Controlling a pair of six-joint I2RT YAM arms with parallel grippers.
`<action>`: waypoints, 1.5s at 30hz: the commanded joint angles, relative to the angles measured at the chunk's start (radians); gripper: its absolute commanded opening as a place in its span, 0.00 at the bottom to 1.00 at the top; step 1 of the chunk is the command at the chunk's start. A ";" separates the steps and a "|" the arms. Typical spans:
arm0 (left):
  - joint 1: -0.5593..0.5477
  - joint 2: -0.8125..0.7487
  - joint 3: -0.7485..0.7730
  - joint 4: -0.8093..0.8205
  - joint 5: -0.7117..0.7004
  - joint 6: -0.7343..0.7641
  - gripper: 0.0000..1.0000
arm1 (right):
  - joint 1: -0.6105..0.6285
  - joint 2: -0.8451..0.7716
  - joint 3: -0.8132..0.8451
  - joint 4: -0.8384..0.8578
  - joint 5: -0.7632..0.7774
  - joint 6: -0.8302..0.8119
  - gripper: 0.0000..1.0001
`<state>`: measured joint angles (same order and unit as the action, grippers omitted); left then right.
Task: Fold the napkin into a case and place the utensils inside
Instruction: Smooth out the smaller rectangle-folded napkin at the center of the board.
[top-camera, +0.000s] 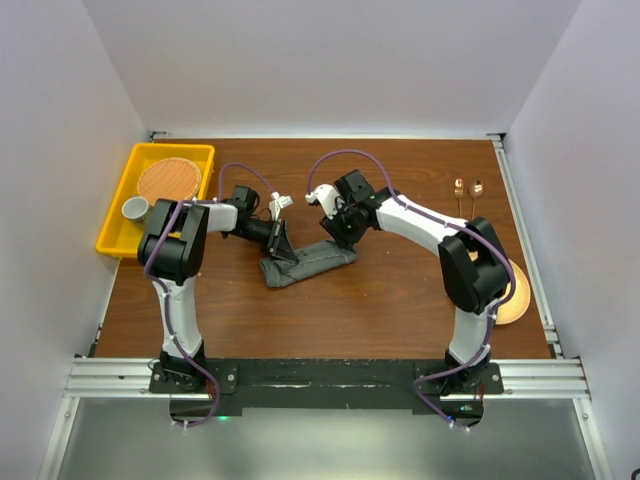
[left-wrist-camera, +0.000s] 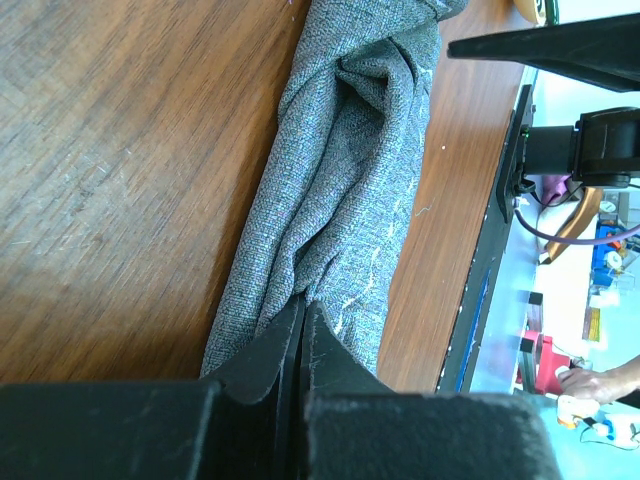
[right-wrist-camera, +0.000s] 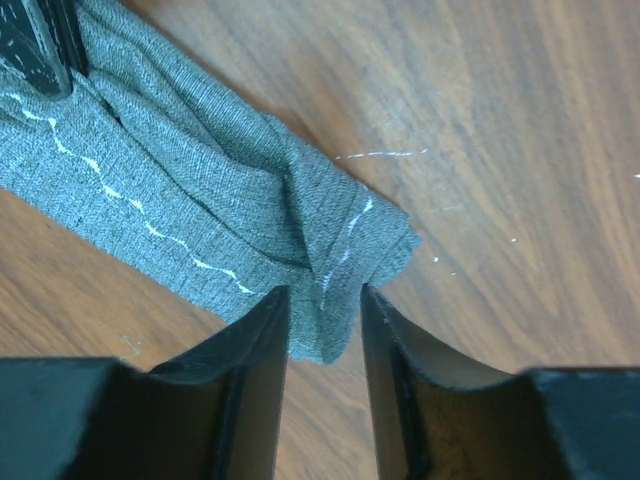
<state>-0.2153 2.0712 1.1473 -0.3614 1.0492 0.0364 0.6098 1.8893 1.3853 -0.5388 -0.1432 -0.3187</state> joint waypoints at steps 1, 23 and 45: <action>0.013 0.055 -0.029 -0.028 -0.183 0.043 0.00 | 0.005 -0.001 -0.020 0.005 0.010 -0.020 0.32; 0.013 0.055 -0.034 -0.053 -0.196 0.065 0.00 | 0.031 0.045 -0.063 -0.003 0.001 0.066 0.00; 0.013 0.069 -0.018 -0.062 -0.192 0.076 0.00 | -0.085 0.025 0.150 -0.112 -0.495 0.194 0.28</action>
<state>-0.2115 2.0796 1.1542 -0.3786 1.0569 0.0452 0.5163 1.9167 1.5181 -0.6434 -0.4782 -0.1982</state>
